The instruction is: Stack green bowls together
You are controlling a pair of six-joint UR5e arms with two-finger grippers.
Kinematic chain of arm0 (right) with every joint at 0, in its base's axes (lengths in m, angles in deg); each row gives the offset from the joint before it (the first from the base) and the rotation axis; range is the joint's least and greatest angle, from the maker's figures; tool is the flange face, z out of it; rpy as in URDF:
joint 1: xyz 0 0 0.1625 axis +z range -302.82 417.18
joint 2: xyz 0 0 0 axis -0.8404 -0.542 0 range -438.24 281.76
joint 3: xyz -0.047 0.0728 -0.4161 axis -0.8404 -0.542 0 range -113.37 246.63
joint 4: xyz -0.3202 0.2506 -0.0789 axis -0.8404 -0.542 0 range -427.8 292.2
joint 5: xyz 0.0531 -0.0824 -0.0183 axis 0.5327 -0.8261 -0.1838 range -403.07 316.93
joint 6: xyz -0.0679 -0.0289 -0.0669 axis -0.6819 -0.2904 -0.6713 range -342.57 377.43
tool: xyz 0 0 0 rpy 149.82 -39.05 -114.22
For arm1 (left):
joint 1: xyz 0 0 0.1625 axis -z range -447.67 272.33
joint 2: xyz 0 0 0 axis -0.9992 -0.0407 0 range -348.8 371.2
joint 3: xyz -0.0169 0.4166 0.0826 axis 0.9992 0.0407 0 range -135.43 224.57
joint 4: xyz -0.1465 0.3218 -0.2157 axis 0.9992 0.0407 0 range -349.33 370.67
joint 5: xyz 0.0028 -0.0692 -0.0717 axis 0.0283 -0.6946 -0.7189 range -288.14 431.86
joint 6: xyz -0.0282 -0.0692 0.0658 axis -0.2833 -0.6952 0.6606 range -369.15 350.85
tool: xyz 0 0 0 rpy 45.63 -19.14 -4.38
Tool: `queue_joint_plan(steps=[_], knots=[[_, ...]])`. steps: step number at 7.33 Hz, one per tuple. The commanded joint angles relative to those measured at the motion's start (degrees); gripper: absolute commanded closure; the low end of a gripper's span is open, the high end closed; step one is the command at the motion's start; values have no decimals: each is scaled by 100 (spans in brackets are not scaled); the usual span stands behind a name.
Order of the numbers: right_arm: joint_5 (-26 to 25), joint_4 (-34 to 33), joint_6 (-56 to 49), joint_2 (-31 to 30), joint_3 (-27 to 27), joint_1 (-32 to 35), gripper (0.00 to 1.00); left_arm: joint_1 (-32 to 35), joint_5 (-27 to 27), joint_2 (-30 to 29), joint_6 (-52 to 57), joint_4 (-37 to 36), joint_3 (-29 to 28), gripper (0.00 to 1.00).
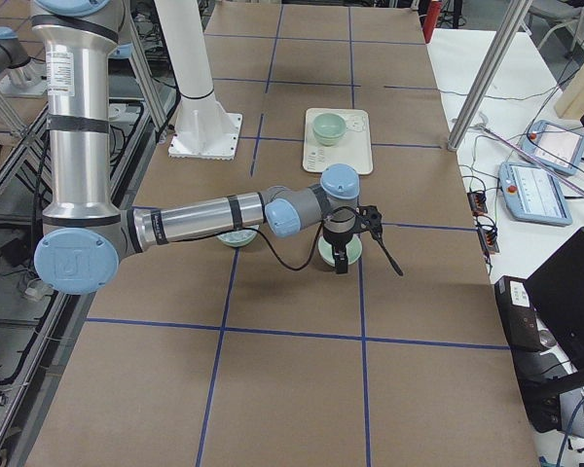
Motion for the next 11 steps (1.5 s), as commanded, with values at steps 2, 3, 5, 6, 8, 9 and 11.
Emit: queue_joint_plan(steps=[2,3,5,6,8,9,11], knots=[[-282,1265,1001,254,-909,-699,0,900,-226,329,523,-1082,-170,0],[-465,1627,1293,351,-1112,-971,3,893,-296,287,514,-1155,-170,0],[-563,1684,1296,536,-1281,-1053,18,893,-306,286,505,-1164,-135,0],[-537,1684,1287,528,-1299,-1044,66,893,-323,286,505,-1156,-135,0],[-554,1693,1287,467,-1281,-1044,100,893,-516,304,497,-1147,-135,0],[-537,1693,1287,466,-1255,-1044,100,893,-517,304,497,-1138,-135,0],[-459,1658,1296,492,-1063,-1036,100,893,-525,304,497,-1129,-117,0]])
